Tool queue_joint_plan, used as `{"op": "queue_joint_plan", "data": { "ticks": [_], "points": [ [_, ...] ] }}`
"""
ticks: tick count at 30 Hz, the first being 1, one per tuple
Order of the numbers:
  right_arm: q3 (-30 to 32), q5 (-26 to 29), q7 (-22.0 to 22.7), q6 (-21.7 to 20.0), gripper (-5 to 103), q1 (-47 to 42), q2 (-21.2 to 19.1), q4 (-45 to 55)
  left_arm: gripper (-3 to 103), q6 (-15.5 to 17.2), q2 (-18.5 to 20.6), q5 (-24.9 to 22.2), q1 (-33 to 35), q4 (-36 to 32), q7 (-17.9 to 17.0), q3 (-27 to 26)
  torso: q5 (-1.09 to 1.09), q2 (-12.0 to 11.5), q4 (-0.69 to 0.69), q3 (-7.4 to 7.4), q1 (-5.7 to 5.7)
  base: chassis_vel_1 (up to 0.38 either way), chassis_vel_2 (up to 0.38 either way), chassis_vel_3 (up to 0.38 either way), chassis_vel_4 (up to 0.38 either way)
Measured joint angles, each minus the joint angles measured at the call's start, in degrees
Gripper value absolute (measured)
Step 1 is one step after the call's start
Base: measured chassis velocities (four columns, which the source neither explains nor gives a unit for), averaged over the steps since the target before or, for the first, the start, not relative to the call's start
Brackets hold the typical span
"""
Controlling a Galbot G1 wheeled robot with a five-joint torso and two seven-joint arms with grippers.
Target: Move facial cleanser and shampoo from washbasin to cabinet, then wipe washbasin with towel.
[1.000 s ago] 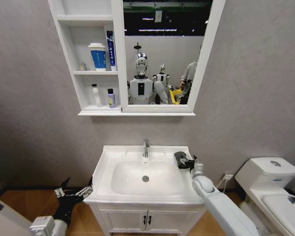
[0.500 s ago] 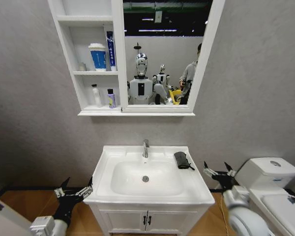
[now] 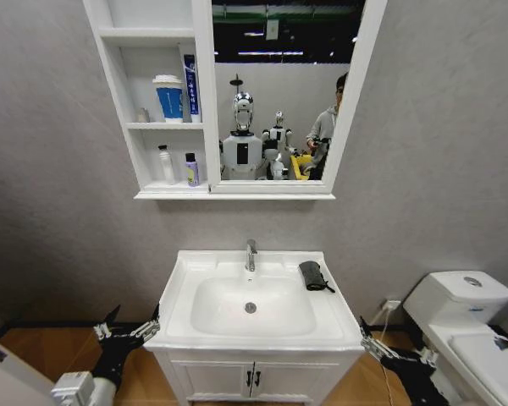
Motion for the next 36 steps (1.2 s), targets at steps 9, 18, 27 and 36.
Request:
{"op": "queue_joint_plan", "data": {
  "ticks": [9, 18, 27, 36],
  "points": [
    [-0.78, -1.08, 0.46, -0.72, 100, 0.16, 0.34, -0.4, 100, 0.0, 0.0, 0.0, 0.0, 0.0, 0.0, 0.0, 0.01, 0.0, -0.01, 0.0, 0.01, 0.0, 0.0, 0.0, 0.0],
    [-0.83, -1.05, 0.51, -0.79, 100, 0.39, 0.21, -0.64, 100, 0.0, 0.0, 0.0, 0.0, 0.0, 0.0, 0.0, 0.01, 0.0, -0.01, 0.0, 0.01, 0.0, 0.0, 0.0, 0.0],
    [-0.86, -1.02, 0.53, -0.83, 100, 0.49, 0.16, -0.72, 100, 0.0, 0.0, 0.0, -0.01, 0.0, 0.0, 0.0, 0.01, -0.02, -0.01, 0.01, 0.03, 0.013, -0.016, -0.017, 0.01],
    [-0.88, -0.98, 0.54, -0.86, 100, 0.53, 0.12, -0.77, 100, 0.01, 0.0, 0.0, 0.0, 0.0, 0.0, 0.0, 0.02, -0.01, -0.01, 0.0, 0.01, 0.149, -0.165, -0.15, 0.147]
  ]
}}
